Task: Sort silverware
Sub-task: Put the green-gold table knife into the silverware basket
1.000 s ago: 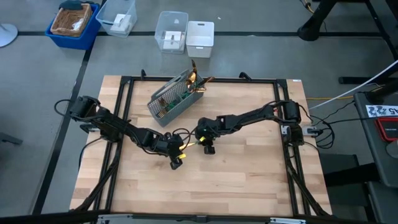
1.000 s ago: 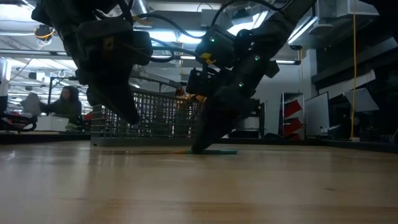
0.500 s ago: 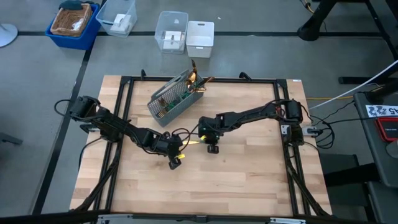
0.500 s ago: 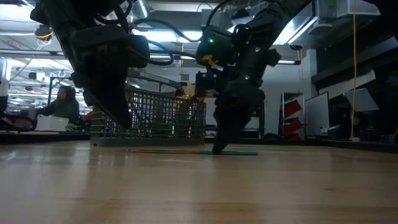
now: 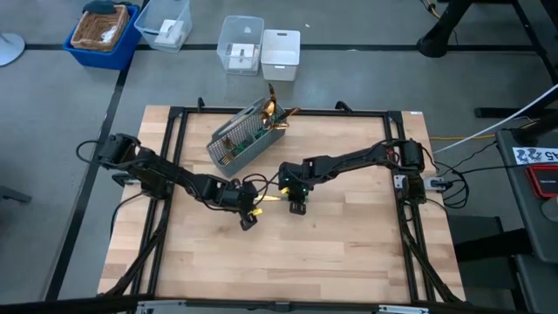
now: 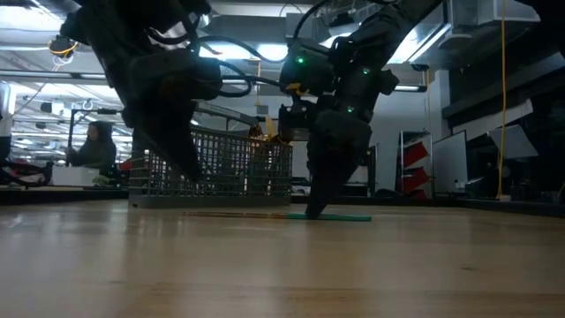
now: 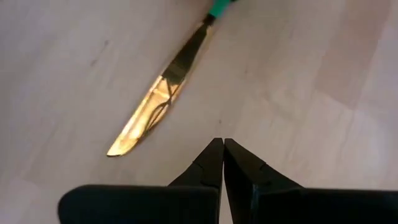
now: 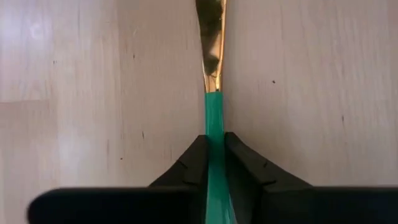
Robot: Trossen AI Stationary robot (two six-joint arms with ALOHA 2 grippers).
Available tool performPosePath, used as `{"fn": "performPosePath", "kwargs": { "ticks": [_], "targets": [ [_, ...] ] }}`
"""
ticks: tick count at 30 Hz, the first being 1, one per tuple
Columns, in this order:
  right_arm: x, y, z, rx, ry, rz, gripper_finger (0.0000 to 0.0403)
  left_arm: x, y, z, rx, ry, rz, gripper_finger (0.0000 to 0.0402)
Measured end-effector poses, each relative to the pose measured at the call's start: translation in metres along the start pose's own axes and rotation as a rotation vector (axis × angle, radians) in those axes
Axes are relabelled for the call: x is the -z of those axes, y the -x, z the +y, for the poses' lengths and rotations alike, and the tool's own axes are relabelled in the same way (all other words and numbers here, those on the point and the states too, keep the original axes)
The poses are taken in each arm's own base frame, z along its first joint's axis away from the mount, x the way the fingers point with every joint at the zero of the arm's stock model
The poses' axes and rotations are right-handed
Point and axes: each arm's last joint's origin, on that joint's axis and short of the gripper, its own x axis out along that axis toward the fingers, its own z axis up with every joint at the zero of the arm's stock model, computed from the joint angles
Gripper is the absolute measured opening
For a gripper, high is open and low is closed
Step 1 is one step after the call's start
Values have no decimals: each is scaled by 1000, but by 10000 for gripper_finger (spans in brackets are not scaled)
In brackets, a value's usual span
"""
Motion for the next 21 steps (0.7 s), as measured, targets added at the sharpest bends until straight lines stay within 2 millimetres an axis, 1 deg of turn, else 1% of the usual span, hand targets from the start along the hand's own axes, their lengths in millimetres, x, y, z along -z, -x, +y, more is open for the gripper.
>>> {"fn": "performPosePath", "kwargs": {
  "ticks": [4, 6, 13, 21],
  "targets": [
    [-4, 4, 3, -56, -30, 12, 23, -6, -1, 4, 4, 27, -26, 3],
    [-9, 6, 6, -96, -27, 1, 18, -11, -2, 4, 20, 39, -55, 3],
    [-14, 9, 8, -119, -25, -12, 17, -25, -2, 3, 75, 12, -161, 3],
    [-20, 16, 8, -72, -53, 9, 18, -26, -2, 4, 73, -6, -169, 3]
  ]
}}
